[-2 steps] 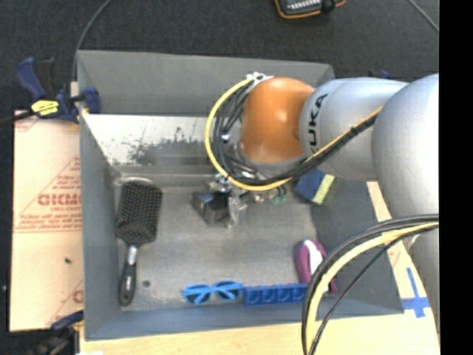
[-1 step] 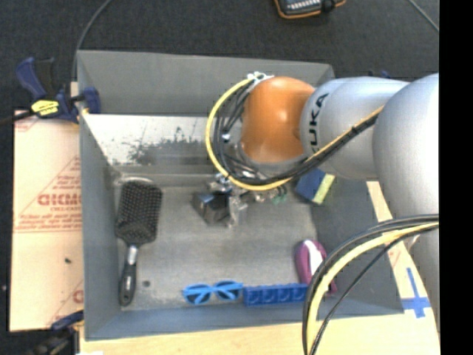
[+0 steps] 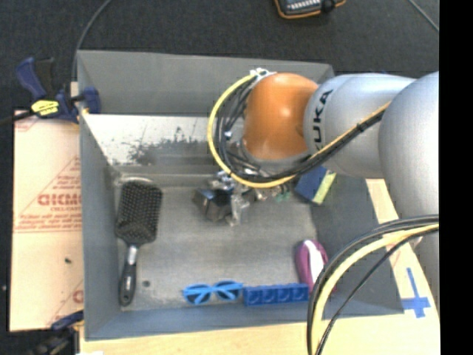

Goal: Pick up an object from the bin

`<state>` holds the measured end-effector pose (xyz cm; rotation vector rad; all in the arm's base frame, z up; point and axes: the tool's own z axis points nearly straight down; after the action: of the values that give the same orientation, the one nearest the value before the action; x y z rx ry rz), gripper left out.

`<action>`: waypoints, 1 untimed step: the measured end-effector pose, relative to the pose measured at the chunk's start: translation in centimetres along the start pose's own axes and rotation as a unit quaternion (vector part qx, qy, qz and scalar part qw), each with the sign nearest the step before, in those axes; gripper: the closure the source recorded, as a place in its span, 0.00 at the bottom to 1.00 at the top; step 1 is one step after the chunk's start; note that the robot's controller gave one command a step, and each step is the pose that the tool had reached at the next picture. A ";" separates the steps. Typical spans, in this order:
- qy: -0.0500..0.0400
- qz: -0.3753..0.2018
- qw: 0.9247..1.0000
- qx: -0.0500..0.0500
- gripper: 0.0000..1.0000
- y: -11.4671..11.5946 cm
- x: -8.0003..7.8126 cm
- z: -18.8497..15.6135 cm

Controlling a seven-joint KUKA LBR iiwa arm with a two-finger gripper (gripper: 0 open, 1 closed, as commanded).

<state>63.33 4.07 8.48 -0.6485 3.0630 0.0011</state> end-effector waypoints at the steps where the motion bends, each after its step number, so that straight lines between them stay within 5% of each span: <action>1: 0.001 0.001 1.000 0.000 1.00 0.0 0.0 -2.0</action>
Offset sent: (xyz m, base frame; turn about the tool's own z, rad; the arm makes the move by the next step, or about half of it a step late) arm -0.0002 -0.0002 0.0750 0.0015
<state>63.29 4.05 10.46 -0.6455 3.0647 0.0015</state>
